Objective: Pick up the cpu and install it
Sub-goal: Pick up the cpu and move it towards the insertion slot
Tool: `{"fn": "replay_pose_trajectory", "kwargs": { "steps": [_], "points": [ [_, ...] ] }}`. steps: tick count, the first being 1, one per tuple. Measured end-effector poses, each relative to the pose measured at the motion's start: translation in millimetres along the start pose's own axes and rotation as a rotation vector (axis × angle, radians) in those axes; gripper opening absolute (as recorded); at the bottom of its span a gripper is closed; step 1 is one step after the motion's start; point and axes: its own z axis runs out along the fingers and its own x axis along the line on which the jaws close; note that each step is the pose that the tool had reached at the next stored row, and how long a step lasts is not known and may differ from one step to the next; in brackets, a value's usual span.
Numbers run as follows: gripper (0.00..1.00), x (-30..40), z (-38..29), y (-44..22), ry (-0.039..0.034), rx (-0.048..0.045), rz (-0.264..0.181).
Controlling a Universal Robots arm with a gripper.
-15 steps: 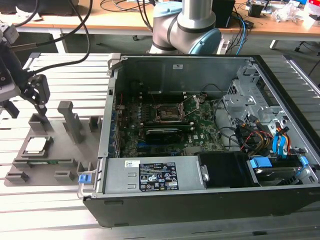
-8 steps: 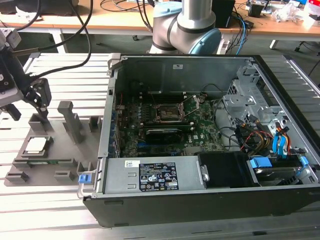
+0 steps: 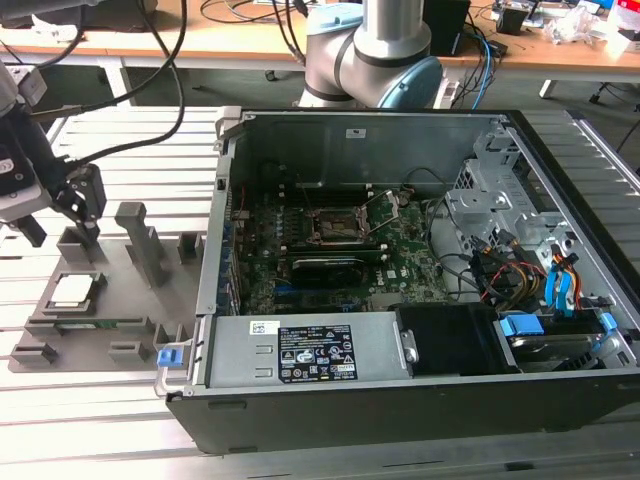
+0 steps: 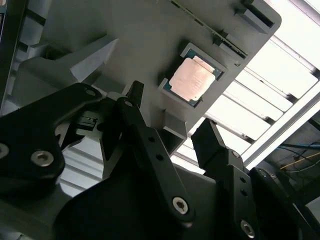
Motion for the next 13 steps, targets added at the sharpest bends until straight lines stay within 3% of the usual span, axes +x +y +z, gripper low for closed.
{"fn": "replay_pose_trajectory", "kwargs": {
  "steps": [8,13],
  "points": [
    [0.66,0.2,8.1,0.0,-0.0001,0.0,0.0],
    [0.66,4.1,13.4,-1.4,0.0,0.0,0.0]
  ]
}}
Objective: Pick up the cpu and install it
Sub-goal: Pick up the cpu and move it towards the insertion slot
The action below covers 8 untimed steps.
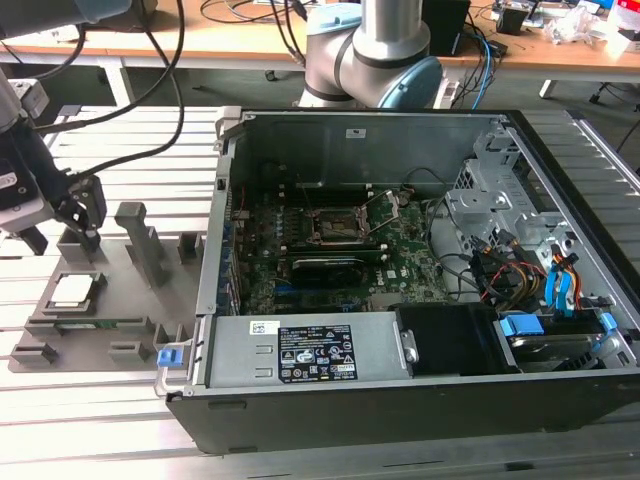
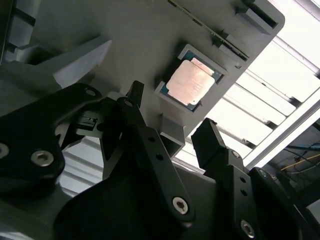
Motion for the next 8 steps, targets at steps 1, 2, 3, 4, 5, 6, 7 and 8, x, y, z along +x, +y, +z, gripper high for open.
{"fn": "replay_pose_trajectory", "kwargs": {
  "steps": [1,2,3,4,5,6,7,8],
  "points": [
    [0.66,0.2,1.6,-0.1,-0.0001,-0.0001,0.0],
    [0.66,0.5,4.0,0.0,-0.0001,-0.0001,0.0],
    [0.66,0.9,5.6,0.0,0.0,0.0,0.0],
    [0.66,1.5,6.4,0.0,0.0001,0.0001,0.0],
    [0.66,2.2,7.0,0.1,0.0,0.0,0.0],
    [0.66,5.7,8.5,0.1,-0.0001,0.0,0.0],
    [0.66,7.1,10.3,0.0,-0.0001,-0.0001,0.0],
    [0.66,7.3,11.6,0.1,0.0,-0.0001,0.0]
  ]
}}
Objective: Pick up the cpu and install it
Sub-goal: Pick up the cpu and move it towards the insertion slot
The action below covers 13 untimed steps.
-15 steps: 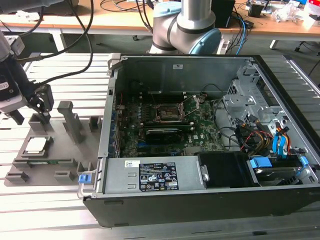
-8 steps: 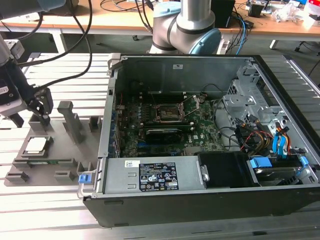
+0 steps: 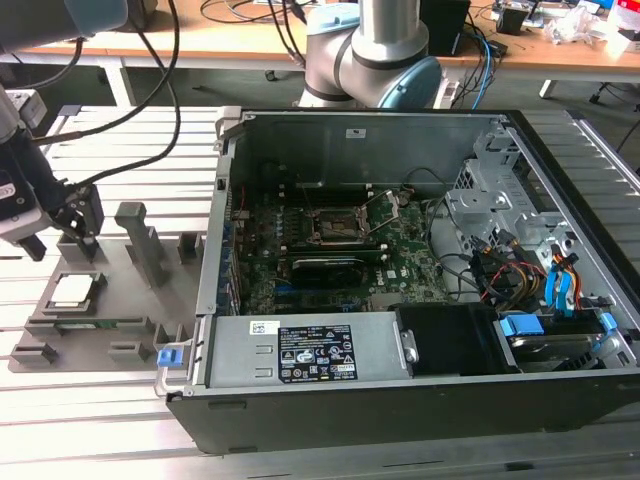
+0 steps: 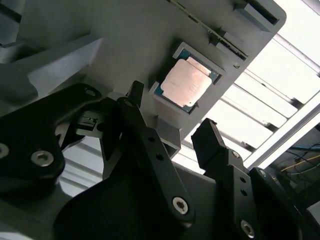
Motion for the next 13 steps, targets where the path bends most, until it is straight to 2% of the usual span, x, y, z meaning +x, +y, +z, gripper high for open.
{"fn": "replay_pose_trajectory", "kwargs": {
  "steps": [4,5,7,13],
  "points": [
    [0.66,0.4,5.4,0.0,0.0,0.0,0.0],
    [0.66,0.6,10.3,0.0,0.0,0.0,0.0],
    [0.66,1.1,24.3,0.0,-0.0001,0.0001,0.0],
    [0.66,10.8,34.3,-4.2,0.0,0.0,-0.002]
  ]
}}
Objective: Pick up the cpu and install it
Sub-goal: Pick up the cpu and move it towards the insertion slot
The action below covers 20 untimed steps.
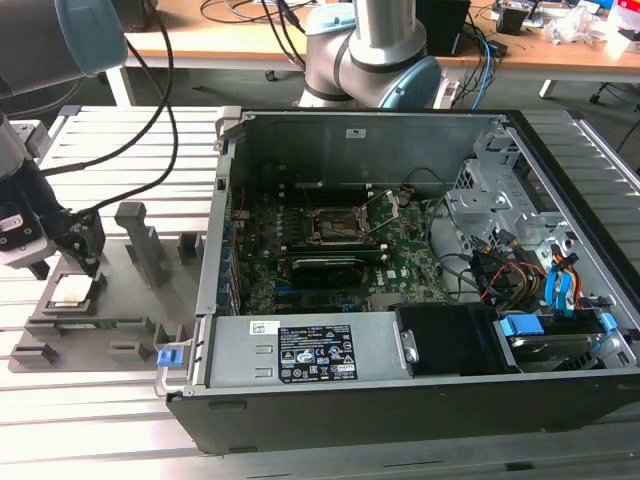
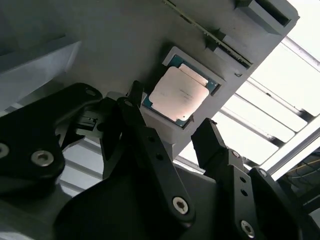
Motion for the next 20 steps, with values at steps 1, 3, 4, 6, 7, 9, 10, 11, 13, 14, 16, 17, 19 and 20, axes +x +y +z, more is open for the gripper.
{"fn": "replay_pose_trajectory", "kwargs": {
  "steps": [1,3,4,6,7,9,10,11,13,14,16,17,19,20],
  "points": [
    [0.66,1.3,2.1,-0.8,0.0,0.0,0.0],
    [0.66,1.6,4.7,-1.0,0.0013,0.0243,0.001],
    [0.66,1.7,5.2,-1.0,0.0038,0.0342,0.004],
    [0.66,1.8,6.9,-0.9,0.0116,0.0351,0.007],
    [0.66,1.8,8.2,-0.9,0.0181,0.035,0.009],
    [0.66,1.8,9.6,-1.0,0.0225,0.0347,0.01],
    [0.66,1.8,10.5,-1.0,0.0223,0.0344,0.008],
    [0.66,1.9,12.1,-1.0,0.0225,0.0327,0.004],
    [0.66,1.9,14.0,-1.0,0.0223,0.0293,-0.001],
    [0.66,1.9,14.9,-1.0,0.0221,0.027,-0.003],
    [0.66,2.0,16.7,-1.0,0.0219,0.0226,-0.008],
    [0.66,2.0,18.4,-0.9,0.0217,0.0204,-0.012],
    [0.66,2.1,20.8,-1.0,0.0217,0.0196,-0.015],
    [0.66,2.1,22.6,-1.0,0.0216,0.0191,-0.016]
  ]
}}
